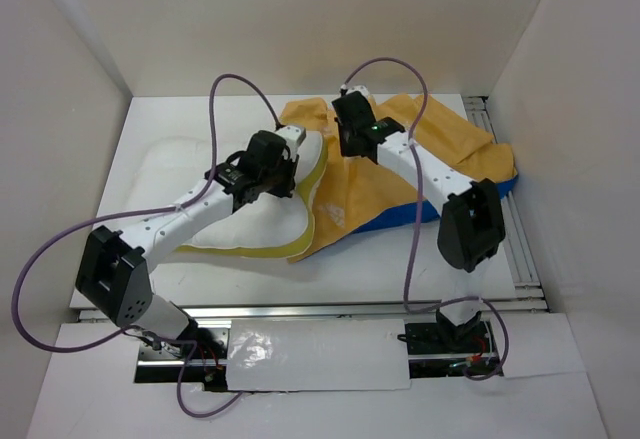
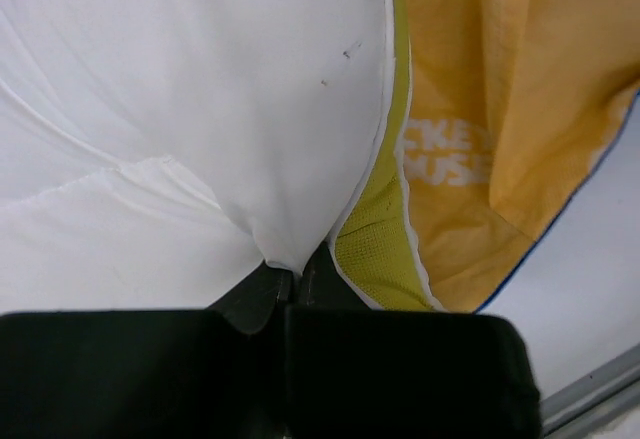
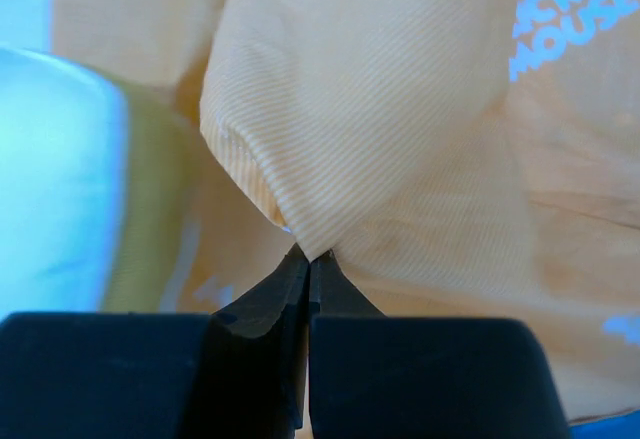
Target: Put the pillow into the pillowcase
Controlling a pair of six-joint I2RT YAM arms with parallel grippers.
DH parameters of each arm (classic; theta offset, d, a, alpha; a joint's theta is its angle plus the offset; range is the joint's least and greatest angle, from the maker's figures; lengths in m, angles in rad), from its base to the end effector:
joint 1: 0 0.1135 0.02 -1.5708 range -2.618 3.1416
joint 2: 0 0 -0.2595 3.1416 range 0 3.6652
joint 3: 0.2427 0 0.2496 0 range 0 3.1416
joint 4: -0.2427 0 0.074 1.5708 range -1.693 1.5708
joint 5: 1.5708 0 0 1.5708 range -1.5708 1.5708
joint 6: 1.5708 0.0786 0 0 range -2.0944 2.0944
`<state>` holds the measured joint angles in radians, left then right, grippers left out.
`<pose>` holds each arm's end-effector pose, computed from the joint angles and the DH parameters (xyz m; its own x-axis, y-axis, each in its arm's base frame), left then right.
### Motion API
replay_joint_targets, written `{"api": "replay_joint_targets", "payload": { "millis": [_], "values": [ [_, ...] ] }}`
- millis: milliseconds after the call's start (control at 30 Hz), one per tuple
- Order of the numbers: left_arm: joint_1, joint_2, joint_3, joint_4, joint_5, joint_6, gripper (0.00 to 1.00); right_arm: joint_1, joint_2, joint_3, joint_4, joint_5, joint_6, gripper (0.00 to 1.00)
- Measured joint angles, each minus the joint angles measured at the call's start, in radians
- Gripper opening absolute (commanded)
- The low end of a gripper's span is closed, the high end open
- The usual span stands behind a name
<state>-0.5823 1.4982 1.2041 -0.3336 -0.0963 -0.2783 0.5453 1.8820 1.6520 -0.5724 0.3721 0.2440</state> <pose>0.3162 -0.1992 0.2701 -0.6041 0.0704 -0.7938 0.3291 0.9292 -0.1681 0.4007 0.2097 0.2578 -0.6611 -0.1378 -0.7376 -0.1107 0.9901 -0.0858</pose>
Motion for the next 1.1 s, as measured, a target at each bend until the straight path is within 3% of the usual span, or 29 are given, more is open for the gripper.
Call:
{"api": "replay_joint_targets", "payload": {
  "millis": [267, 533, 700, 1100],
  "values": [
    [-0.041, 0.034, 0.014, 0.002, 0.088, 0.069, 0.00, 0.000, -0.171, -0.077, 0.001, -0.185, -0.032, 0.00],
    [-0.068, 0.278, 0.272, -0.075, 0.063, 0.066, 0.00, 0.000, -0.245, -0.158, 0.000, -0.312, -0.051, 0.00],
    [-0.072, 0.294, 0.297, -0.063, 0.093, 0.063, 0.00, -0.013, -0.329, -0.179, 0.003, -0.391, -0.057, 0.00],
    [-0.133, 0.321, 0.326, 0.113, -0.226, -0.084, 0.00, -0.034, -0.354, -0.205, -0.013, -0.497, -0.059, 0.00]
  ]
}}
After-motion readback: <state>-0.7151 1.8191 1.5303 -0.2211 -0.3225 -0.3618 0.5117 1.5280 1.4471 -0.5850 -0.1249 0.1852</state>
